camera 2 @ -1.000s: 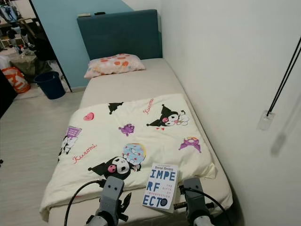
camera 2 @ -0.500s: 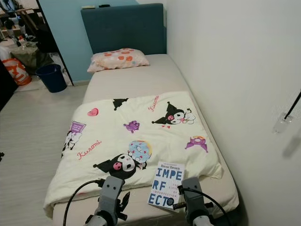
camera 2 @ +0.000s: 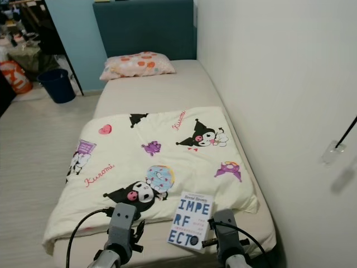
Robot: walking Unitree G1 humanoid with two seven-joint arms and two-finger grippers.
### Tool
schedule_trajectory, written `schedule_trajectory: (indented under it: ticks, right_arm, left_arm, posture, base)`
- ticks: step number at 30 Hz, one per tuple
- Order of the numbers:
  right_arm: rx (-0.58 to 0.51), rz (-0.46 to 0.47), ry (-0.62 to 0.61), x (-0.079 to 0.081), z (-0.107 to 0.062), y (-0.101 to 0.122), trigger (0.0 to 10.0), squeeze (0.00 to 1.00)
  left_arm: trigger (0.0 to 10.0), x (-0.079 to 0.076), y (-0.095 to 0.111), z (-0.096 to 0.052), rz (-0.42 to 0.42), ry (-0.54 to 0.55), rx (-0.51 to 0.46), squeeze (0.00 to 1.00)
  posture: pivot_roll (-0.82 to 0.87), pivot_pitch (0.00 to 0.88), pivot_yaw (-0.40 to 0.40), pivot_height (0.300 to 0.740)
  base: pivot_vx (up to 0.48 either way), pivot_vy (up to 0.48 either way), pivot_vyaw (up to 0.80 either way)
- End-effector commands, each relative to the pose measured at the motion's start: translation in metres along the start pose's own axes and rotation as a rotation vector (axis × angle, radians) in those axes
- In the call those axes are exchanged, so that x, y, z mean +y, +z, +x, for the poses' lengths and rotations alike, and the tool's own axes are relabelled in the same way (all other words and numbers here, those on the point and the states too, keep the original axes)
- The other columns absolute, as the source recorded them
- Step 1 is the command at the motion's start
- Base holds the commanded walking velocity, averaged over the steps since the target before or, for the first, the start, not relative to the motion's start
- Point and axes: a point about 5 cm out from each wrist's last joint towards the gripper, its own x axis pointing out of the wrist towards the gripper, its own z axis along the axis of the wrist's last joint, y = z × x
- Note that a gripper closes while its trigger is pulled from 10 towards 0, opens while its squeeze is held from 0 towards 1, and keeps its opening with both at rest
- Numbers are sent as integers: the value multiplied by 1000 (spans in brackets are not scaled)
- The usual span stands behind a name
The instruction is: Clean up the room
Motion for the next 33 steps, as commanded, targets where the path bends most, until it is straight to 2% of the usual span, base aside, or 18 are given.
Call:
schedule_trajectory:
  ticks: [1, 20, 25, 28, 33]
  right_arm:
    - [35, 10, -8, -1, -5, -9, 10000, 0]
    - [30, 2, 0, -2, -4, -7, 10000, 0]
    - [74, -16, 78, 9, 1, -6, 10000, 0]
    - [52, 21, 88, 11, 5, 0, 10000, 0]
    - [27, 39, 112, 14, 7, 5, 10000, 0]
  left_arm:
    - [10000, -2, -7, -3, -19, 0, 24, 0]
    - [10000, 2, -8, -4, -36, 14, 22, 0]
    - [10000, 5, -7, -4, -23, -20, 25, 0]
    - [10000, 15, -6, -3, 19, 3, 26, 0]
    - [10000, 25, -3, -3, 30, 36, 13, 0]
  posture:
    - [-90, 109, 50, 740]
    - [-94, 88, 49, 740]
    - [-91, 98, 48, 740]
    - [-88, 104, 42, 740]
    - [-83, 106, 39, 731]
  base:
    - [0, 0, 0]
    - [0, 0, 0]
    - [0, 0, 0]
    - [0, 0, 0]
    - [0, 0, 0]
